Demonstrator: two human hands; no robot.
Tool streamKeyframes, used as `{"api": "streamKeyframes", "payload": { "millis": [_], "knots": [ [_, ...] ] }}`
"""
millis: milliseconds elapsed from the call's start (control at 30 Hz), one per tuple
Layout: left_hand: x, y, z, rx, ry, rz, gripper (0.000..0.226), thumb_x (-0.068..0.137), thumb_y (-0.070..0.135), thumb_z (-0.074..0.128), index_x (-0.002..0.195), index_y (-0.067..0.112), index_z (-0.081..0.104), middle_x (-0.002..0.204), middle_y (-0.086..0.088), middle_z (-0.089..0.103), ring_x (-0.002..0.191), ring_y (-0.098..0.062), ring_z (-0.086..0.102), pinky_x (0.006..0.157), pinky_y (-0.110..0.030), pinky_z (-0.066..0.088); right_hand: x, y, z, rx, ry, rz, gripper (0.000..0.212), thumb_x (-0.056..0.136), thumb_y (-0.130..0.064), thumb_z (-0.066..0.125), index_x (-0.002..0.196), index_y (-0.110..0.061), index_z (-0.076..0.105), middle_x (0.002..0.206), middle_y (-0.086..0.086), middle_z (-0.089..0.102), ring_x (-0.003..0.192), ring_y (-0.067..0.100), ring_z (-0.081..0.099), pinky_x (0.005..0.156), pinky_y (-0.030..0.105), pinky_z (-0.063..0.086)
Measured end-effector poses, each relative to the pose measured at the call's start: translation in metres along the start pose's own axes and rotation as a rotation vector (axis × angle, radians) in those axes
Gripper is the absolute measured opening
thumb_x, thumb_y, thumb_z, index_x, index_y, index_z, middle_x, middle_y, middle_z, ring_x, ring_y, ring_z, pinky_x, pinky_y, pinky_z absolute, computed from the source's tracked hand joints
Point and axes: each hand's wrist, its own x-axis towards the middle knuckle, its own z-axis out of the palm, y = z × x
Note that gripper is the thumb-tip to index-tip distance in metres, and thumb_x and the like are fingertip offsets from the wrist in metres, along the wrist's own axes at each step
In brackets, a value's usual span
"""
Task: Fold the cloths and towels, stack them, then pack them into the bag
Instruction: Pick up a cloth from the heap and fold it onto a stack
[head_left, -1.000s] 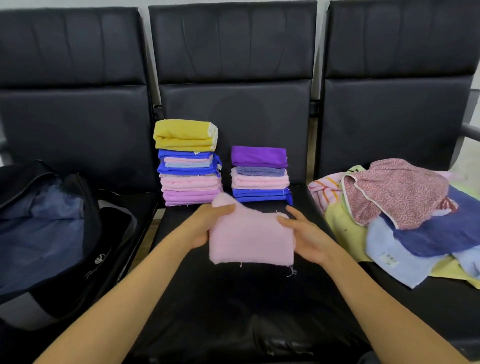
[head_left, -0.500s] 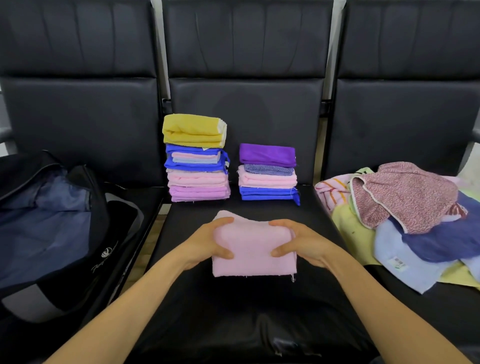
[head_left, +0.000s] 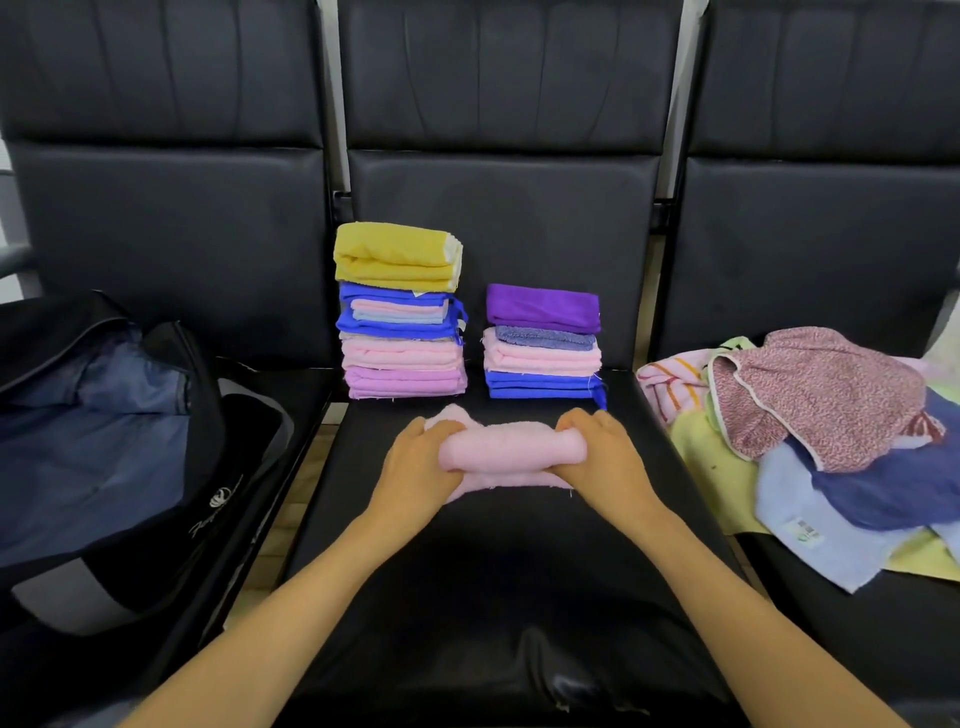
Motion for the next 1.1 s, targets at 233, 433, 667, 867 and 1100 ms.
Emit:
{"api": "streamKeyframes", "payload": {
  "millis": [233,433,667,867,1100],
  "knots": [
    [0.0,-0.001,-0.019,-0.323,-0.155,-0.055,0.032,0.069,0.028,0.074,0.096,0.017,0.063,0.12,0.007,0.053,0.116,-0.014,0.05,0.091,-0.03,0.046,-0.007,0.016,-0.018,0.634,-0.17,0.045,0.041,0.076,-0.012,0.076,0.11,-0.022,0.054,0.109,-0.008,0.054,0.104,0.013,0.054,0.081,0.025,0.05],
    [0.0,0.002,-0.007,-0.831,-0.191,-0.357,0.044,0.085,0.028,0.069,0.122,0.021,0.045,0.119,0.0,0.057,0.104,-0.016,0.06,0.084,-0.036,0.055,0.002,0.032,-0.005,0.935,-0.225,0.238,0.052,0.085,-0.025,0.068,0.132,-0.021,0.046,0.126,0.004,0.058,0.112,0.022,0.058,0.097,0.047,0.05],
    [0.017,-0.002,0.009,-1.198,-0.478,-0.607,0.067,0.075,0.013,0.078,0.131,0.01,0.043,0.13,-0.01,0.056,0.112,-0.026,0.06,0.075,-0.037,0.058,0.01,0.044,0.006,0.925,-0.318,0.475,0.06,0.091,-0.031,0.06,0.14,-0.022,0.026,0.132,0.008,0.045,0.11,0.024,0.056,0.091,0.042,0.053],
    [0.086,0.024,-0.001,-1.165,-0.344,-0.484,0.06,0.082,0.0,0.068,0.136,0.01,0.043,0.134,-0.009,0.053,0.114,-0.025,0.058,0.074,-0.033,0.059,0.062,0.038,-0.022,1.057,-0.097,0.356,0.059,0.091,-0.002,0.058,0.137,-0.02,0.027,0.121,0.005,0.046,0.096,0.02,0.057,0.07,0.033,0.057],
    [0.199,0.064,-0.025,-1.139,-0.095,-0.274,0.062,0.089,0.001,0.063,0.141,0.003,0.031,0.136,-0.013,0.049,0.107,-0.024,0.058,0.072,-0.032,0.056,0.17,0.02,-0.068,0.957,0.098,0.13,0.038,0.093,-0.005,0.054,0.117,-0.028,0.036,0.129,0.017,0.046,0.101,0.027,0.055,0.065,0.033,0.055]
  ]
}}
